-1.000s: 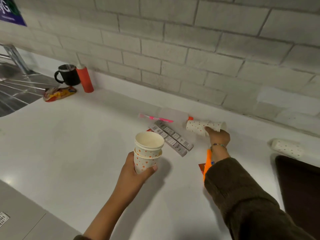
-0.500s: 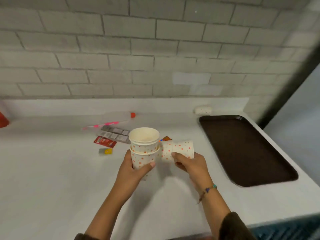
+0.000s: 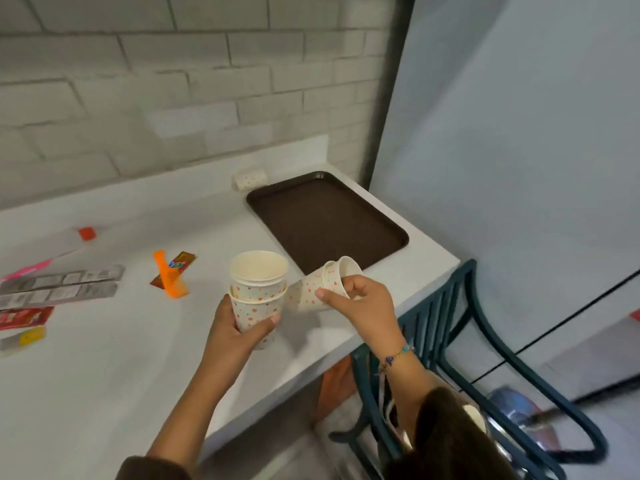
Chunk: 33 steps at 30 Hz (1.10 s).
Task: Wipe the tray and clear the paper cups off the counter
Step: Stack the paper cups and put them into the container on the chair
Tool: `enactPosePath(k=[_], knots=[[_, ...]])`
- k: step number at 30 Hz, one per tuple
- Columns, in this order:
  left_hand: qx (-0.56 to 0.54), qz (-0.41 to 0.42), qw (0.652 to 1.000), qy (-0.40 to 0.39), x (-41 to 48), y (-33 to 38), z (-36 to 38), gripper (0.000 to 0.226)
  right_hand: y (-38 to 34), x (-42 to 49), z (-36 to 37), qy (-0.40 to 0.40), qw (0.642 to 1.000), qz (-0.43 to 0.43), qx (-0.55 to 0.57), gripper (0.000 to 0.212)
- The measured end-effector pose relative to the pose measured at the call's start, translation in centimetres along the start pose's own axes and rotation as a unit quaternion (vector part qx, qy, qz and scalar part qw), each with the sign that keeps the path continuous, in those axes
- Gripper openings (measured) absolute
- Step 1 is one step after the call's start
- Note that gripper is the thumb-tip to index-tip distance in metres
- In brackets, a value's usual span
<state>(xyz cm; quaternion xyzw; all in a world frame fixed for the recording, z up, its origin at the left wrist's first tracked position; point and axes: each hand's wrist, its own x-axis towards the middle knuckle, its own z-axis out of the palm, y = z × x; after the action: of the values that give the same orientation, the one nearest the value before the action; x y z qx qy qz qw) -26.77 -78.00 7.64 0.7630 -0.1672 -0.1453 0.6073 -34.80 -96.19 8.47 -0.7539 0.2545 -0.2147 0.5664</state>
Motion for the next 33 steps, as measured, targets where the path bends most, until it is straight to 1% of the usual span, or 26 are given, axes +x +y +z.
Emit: enactPosePath(k=[2,3,5,7,9,11,14,16,18,19,20,21,22,23,24,25,26,27,29,30,31,32,33], knots=[[-0.006,-0.013,1.000,-0.018,-0.5,-0.6,3.3,0.070,3.2,-0.6,-4.3,0.034,0.998,-0.001,-0.058,0.031],[-0.009,-0.016,0.999,-0.029,-0.8,-0.9,4.8,0.067,5.0,-1.0,-6.2,0.044,0.995,0.008,-0.091,0.034],[-0.018,-0.021,0.998,-0.059,-1.8,-1.6,8.4,0.058,8.7,-1.9,-10.4,0.063,0.985,0.042,-0.154,0.032],[-0.027,-0.034,0.995,-0.090,-2.9,-2.3,11.0,0.057,12.0,-2.9,-13.3,0.070,0.973,0.077,-0.204,0.032],[-0.028,-0.060,0.992,-0.107,-4.2,-3.2,13.7,0.064,15.3,-3.9,-15.6,0.050,0.960,0.103,-0.257,0.036],[-0.030,-0.079,0.990,-0.113,-5.4,-3.8,16.0,0.072,18.5,-4.9,-17.1,0.011,0.948,0.124,-0.292,0.038],[-0.027,-0.086,0.989,-0.116,-7.0,-4.6,18.3,0.067,22.0,-5.6,-17.4,-0.026,0.941,0.127,-0.314,0.033],[-0.018,-0.093,0.990,-0.105,-8.2,-5.1,19.3,0.066,24.2,-5.8,-16.6,-0.083,0.928,0.116,-0.344,0.027],[-0.012,-0.099,0.992,-0.083,-9.5,-5.6,19.9,0.067,25.7,-6.0,-15.8,-0.159,0.903,0.096,-0.388,0.024],[-0.006,-0.101,0.992,-0.072,-10.0,-5.6,19.9,0.067,26.9,-5.9,-15.5,-0.204,0.887,0.093,-0.404,0.031],[0.003,-0.104,0.993,-0.063,-10.7,-5.7,20.0,0.067,28.0,-5.9,-15.2,-0.255,0.869,0.090,-0.414,0.042],[0.011,-0.105,0.993,-0.057,-11.1,-5.8,19.9,0.068,29.0,-5.7,-15.1,-0.307,0.824,0.082,-0.468,0.054],[0.017,-0.108,0.993,-0.049,-11.6,-5.9,19.9,0.068,29.9,-5.8,-15.0,-0.337,0.786,0.082,-0.512,0.062],[0.021,-0.111,0.993,-0.040,-12.0,-6.0,19.9,0.067,30.3,-5.8,-15.1,-0.367,0.747,0.074,-0.549,0.066],[0.026,-0.114,0.993,-0.029,-12.4,-6.2,19.9,0.064,30.7,-5.9,-15.1,-0.383,0.720,0.046,-0.577,0.066],[0.030,-0.116,0.993,-0.021,-12.6,-6.4,19.9,0.061,31.0,-6.0,-14.8,-0.384,0.710,0.019,-0.590,0.064],[0.037,-0.116,0.992,-0.015,-12.9,-6.5,20.0,0.059,30.7,-6.2,-14.6,-0.378,0.720,0.003,-0.581,0.061],[0.042,-0.115,0.992,-0.014,-13.0,-6.8,20.1,0.060,30.3,-6.5,-14.3,-0.363,0.750,-0.007,-0.553,0.057],[0.050,-0.112,0.992,-0.026,-13.0,-7.2,20.7,0.063,28.8,-7.4,-14.3,-0.283,0.864,0.002,-0.416,0.040],[0.056,-0.111,0.992,-0.037,-12.9,-7.3,21.0,0.065,27.8,-7.9,-14.3,-0.249,0.918,0.027,-0.308,0.036],[0.061,-0.107,0.991,-0.048,-12.8,-7.4,21.5,0.067,26.7,-8.4,-14.7,-0.227,0.954,0.055,-0.189,0.042],[0.062,-0.103,0.991,-0.060,-12.7,-7.4,22.2,0.068,25.4,-8.9,-15.2,-0.227,0.967,0.078,-0.088,0.055],[0.062,-0.098,0.991,-0.070,-12.7,-7.4,22.8,0.069,24.1,-9.3,-15.8,-0.241,0.967,0.081,-0.023,0.072]])
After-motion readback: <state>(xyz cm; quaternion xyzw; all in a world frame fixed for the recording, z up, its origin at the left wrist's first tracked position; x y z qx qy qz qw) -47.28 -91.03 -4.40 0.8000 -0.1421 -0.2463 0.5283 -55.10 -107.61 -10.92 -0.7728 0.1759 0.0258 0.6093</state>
